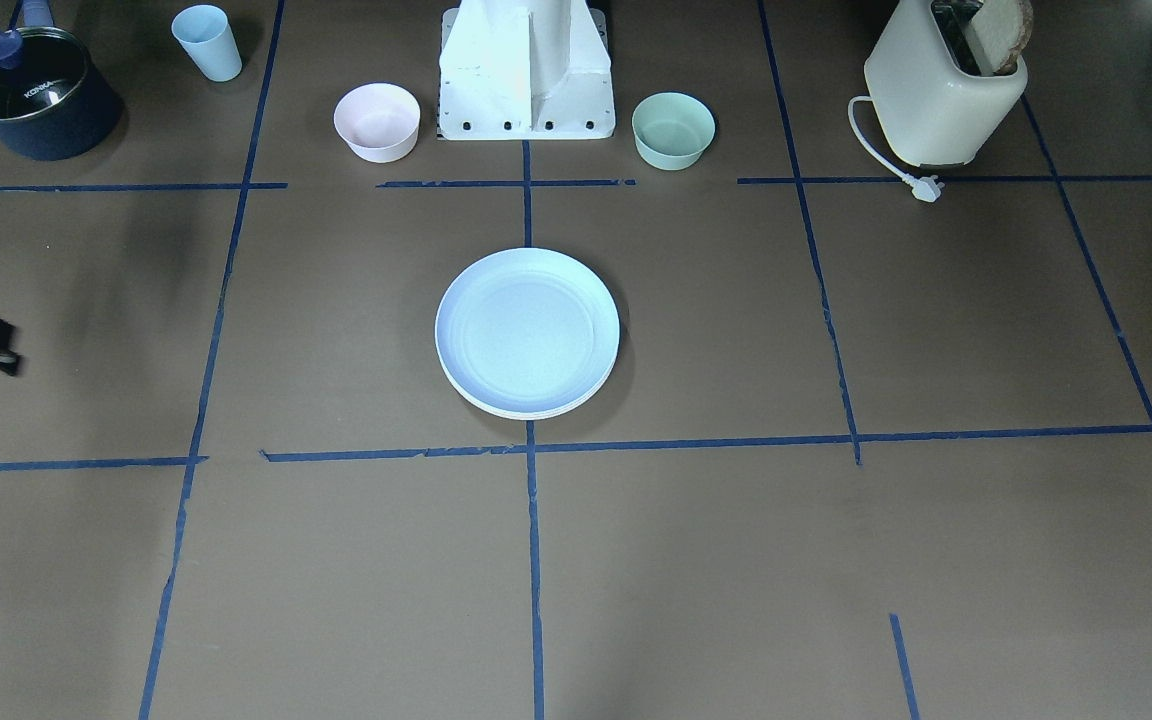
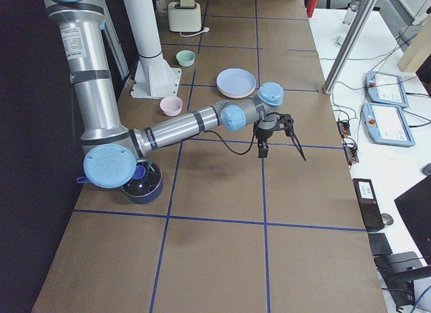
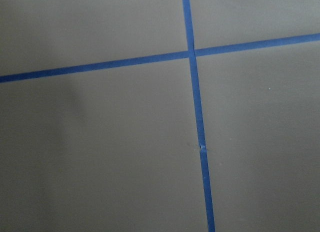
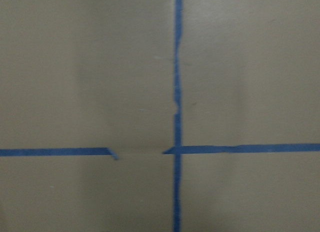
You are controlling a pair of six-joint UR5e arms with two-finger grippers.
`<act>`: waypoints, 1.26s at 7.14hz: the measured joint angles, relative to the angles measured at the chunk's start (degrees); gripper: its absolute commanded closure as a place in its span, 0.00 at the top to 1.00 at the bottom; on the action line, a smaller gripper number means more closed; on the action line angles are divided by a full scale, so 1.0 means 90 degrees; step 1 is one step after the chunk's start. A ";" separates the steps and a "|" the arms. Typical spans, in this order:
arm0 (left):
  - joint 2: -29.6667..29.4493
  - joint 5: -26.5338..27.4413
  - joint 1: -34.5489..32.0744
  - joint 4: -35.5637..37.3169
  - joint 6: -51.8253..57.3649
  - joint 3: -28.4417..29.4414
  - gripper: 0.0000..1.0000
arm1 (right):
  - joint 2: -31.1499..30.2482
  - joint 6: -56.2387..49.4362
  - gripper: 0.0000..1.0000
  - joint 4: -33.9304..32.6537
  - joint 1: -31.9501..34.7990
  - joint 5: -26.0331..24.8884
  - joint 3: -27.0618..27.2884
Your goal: Stack three plates with pink and blue
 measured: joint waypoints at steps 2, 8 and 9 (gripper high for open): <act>0.0073 -0.0013 0.0003 0.0057 -0.0009 -0.0029 1.00 | -0.1177 -0.1755 1.00 0.0003 0.1069 0.0052 0.0145; 0.0101 -0.0008 0.0033 -0.0002 0.0035 -0.0096 1.00 | -0.2060 -0.2326 1.00 0.0106 0.1514 0.0022 0.0104; 0.0104 -0.0011 0.0035 -0.0002 0.0034 -0.0098 1.00 | -0.2061 -0.2329 1.00 0.0111 0.1485 0.0024 0.0103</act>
